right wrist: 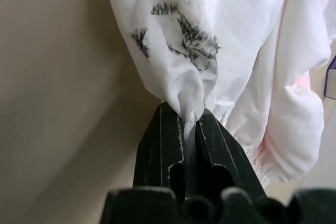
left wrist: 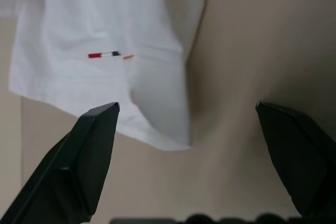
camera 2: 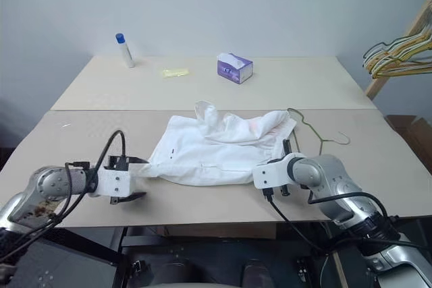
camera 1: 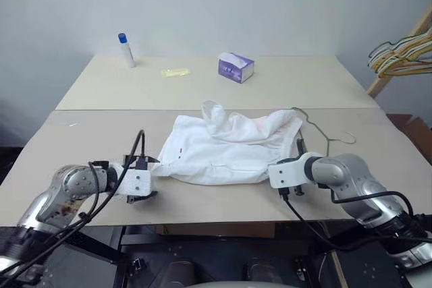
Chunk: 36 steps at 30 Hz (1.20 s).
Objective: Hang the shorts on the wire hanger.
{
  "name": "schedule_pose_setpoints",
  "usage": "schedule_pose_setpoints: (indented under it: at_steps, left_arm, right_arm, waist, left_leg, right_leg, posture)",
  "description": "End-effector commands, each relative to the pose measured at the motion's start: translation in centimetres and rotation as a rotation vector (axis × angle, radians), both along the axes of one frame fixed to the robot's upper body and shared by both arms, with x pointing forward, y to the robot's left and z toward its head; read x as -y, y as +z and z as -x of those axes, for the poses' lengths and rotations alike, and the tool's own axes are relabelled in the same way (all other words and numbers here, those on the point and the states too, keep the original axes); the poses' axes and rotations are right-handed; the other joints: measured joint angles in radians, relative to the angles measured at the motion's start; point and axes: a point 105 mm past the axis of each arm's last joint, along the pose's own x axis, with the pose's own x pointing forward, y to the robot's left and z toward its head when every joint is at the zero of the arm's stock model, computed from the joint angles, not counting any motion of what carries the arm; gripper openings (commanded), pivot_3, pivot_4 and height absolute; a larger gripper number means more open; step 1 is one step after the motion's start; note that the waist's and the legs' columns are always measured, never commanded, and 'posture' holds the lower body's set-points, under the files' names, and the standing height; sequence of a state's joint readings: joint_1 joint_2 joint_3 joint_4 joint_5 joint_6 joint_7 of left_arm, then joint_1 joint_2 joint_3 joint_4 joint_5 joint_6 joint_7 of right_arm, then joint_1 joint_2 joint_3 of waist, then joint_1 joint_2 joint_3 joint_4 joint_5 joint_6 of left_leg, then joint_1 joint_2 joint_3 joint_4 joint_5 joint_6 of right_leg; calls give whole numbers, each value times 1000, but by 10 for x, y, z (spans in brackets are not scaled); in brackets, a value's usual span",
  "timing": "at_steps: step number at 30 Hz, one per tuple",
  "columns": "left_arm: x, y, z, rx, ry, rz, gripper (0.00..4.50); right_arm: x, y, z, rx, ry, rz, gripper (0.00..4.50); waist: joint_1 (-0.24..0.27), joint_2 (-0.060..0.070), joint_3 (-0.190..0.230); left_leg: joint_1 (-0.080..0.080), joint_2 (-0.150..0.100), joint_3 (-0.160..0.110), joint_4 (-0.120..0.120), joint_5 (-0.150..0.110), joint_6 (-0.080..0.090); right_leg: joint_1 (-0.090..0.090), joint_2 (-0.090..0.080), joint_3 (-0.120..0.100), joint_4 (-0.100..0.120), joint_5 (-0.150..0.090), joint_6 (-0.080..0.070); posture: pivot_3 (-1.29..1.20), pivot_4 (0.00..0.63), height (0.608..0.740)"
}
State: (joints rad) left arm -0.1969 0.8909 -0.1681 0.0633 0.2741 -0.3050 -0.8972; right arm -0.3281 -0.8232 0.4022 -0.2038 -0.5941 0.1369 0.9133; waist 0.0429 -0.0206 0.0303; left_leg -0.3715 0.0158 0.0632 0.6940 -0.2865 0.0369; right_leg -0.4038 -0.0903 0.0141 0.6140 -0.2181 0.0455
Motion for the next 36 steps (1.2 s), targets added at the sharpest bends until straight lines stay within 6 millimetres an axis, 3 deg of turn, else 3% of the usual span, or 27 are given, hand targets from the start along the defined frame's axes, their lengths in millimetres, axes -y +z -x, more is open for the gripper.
schedule_pose_setpoints:
  at_steps: [1,2,5,11,16,17,21,26,29,32,36]
  left_arm:
    - [5,-9,-9,25,18,6,4500]
    - [8,-11,-13,31,20,8,4500]
    - [17,-21,-23,31,13,0,3911]
    - [32,-32,-42,34,7,4,1913]
    - [25,-29,-51,15,11,7,209]
    - [23,-27,-50,8,6,4,62]
    - [1,-14,-31,-122,-48,-48,62]
    - [-17,12,16,-245,-140,-26,62]
    - [-24,26,54,-347,-186,-1,62]
    - [-19,40,77,-413,-208,63,62]
    - [-6,51,82,-444,-191,173,62]
  right_arm:
    - [-2,18,-4,64,-3,-30,24]
    - [-2,18,-4,65,-5,-31,24]
    - [-3,19,-5,70,-10,-36,0]
    - [-6,23,-8,85,-7,-50,0]
    - [-4,26,-7,92,-7,-57,0]
    - [-3,26,-6,91,-6,-59,0]
    - [5,30,3,64,29,-61,0]
    - [7,32,33,-14,210,-55,0]
    - [5,43,58,-96,361,-111,0]
    - [6,54,73,-182,423,-166,0]
    - [8,62,73,-261,419,-203,0]
  waist:
    - [-1,2,-1]
    - [-1,3,-2]
    - [3,8,-5]
    - [3,10,-9]
    - [-5,10,-9]
    - [-8,10,-9]
    - [-31,10,-9]
    - [-61,10,-8]
    - [-70,9,-6]
    - [-63,8,-5]
    - [-46,8,-3]
  left_leg:
    - [0,0,0,0,0,0]
    - [0,0,0,0,0,0]
    - [2,-1,0,1,0,0]
    - [3,-1,0,1,0,0]
    - [2,-1,0,1,0,0]
    - [2,-1,0,1,0,0]
    - [0,-1,0,1,0,0]
    - [-1,1,0,0,-2,1]
    - [0,2,-2,-1,-3,2]
    - [2,4,-3,-1,-3,2]
    - [6,5,-2,1,-2,3]
  right_leg:
    - [0,0,0,0,0,0]
    - [0,0,0,1,0,0]
    - [2,0,0,1,0,0]
    - [3,0,0,1,0,0]
    - [3,0,0,1,0,0]
    - [2,0,0,1,0,0]
    - [0,0,0,1,0,0]
    - [-2,0,1,0,-1,1]
    - [-2,-1,3,1,-1,1]
    - [-1,-2,3,1,-1,1]
    - [2,-3,3,0,-7,2]
  posture:
    - [34,0,740]
    - [28,0,740]
    - [28,0,740]
    - [13,0,740]
    - [-9,0,740]
    - [-9,0,740]
    - [-13,0,740]
    - [-9,0,740]
    - [0,0,740]
    - [11,0,740]
    - [32,0,740]
